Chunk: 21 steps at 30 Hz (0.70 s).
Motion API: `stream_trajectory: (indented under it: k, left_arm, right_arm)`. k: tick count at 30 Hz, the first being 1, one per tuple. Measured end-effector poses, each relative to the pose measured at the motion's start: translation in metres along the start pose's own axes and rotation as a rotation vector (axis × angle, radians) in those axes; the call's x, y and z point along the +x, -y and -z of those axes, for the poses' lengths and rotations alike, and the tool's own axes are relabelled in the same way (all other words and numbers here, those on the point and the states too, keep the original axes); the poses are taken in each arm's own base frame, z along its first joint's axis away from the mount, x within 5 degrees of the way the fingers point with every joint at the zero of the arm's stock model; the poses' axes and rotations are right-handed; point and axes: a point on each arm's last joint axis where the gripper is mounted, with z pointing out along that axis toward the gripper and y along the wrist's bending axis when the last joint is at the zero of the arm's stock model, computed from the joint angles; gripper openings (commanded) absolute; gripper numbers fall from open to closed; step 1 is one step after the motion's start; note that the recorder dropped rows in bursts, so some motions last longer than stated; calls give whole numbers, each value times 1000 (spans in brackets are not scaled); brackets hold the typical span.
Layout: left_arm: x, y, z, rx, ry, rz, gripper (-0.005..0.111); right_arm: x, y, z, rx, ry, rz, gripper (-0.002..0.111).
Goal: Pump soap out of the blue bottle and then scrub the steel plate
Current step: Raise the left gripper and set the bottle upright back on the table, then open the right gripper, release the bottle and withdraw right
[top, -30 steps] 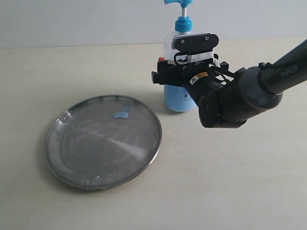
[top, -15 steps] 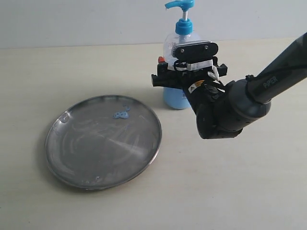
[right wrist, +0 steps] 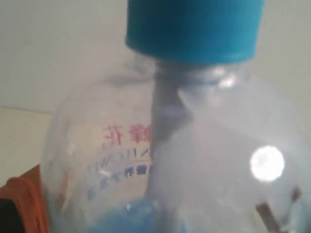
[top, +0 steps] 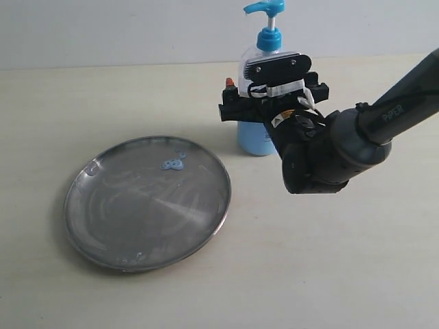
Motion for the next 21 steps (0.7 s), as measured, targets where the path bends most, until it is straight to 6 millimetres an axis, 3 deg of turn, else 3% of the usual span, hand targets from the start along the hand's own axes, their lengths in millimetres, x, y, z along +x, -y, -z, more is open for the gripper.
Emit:
stream_trajectory:
  k: [21]
  left_arm:
    - [4, 2, 5, 8, 30, -7, 0]
  right_arm:
    - [-57, 1, 12, -59, -11, 9, 105]
